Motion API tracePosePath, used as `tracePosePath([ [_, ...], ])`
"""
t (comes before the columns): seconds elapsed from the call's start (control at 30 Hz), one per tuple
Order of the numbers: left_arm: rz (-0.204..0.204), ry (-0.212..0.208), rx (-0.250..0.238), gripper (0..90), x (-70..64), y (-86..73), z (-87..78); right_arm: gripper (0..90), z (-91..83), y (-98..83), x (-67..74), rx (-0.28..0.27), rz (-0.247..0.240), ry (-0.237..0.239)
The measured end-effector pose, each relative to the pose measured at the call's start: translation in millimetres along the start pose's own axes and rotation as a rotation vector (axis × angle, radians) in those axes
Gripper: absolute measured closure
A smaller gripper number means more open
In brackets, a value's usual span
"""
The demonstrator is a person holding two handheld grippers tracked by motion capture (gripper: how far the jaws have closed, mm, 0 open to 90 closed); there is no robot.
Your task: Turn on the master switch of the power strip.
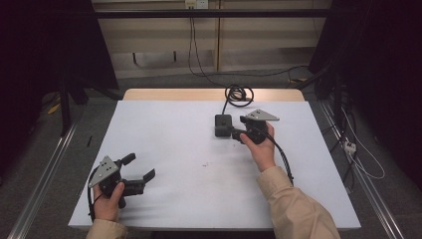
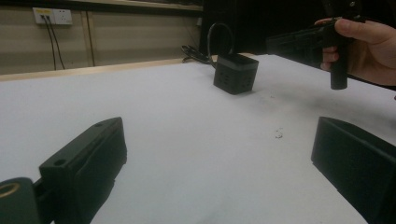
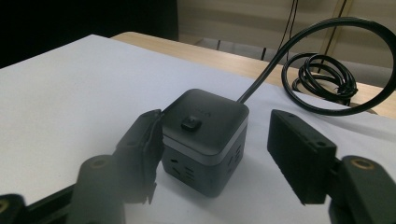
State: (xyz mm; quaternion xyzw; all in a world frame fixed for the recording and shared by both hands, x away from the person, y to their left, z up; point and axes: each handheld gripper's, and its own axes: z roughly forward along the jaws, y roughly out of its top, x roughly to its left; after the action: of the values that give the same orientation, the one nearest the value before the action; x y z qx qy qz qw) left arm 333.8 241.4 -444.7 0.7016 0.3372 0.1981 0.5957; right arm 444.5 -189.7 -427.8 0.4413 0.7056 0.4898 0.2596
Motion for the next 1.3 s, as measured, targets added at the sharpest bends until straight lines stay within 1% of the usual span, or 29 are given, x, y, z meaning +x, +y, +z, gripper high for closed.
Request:
tracePosePath([
  [0.07,0.0,0.0,0.0,2.9,0.0,0.0,0.1,40.2,0.2,0.7,0.2,0.004,-0.006,0.001],
  [0.17,0.0,0.001,-0.001,2.9,0.1,0.0,0.1,41.0,1.0,2.2,0.4,0.003,-0.016,0.003],
  [0.3,-0.002,0.001,-0.002,2.9,0.1,0.0,0.0,44.7,1.8,4.7,0.8,-0.001,-0.016,0.003],
  [0.53,-0.002,0.001,-0.002,2.9,0.2,0.0,0.0,51.5,4.5,7.7,1.9,0.006,-0.019,0.017],
  [0.7,-0.003,0.002,-0.002,2.9,0.4,-0.1,-0.1,54.6,7.3,8.6,1.9,0.0,-0.016,0.019],
  [1.0,-0.002,0.001,-0.002,2.9,0.3,-0.1,0.5,61.1,10.8,6.4,-1.8,0.011,-0.01,0.011],
  [1.1,-0.001,0.001,-0.002,2.9,0.3,0.1,0.5,64.4,11.7,6.5,-3.4,0.014,-0.005,0.012],
  [1.17,-0.001,0.002,-0.002,2.9,0.5,0.1,0.5,67.3,11.9,6.8,-4.3,0.012,-0.001,0.022],
  [1.3,-0.001,0.002,-0.002,2.9,0.5,0.1,0.6,69.4,12.3,8.0,-5.3,0.013,0.007,0.024],
])
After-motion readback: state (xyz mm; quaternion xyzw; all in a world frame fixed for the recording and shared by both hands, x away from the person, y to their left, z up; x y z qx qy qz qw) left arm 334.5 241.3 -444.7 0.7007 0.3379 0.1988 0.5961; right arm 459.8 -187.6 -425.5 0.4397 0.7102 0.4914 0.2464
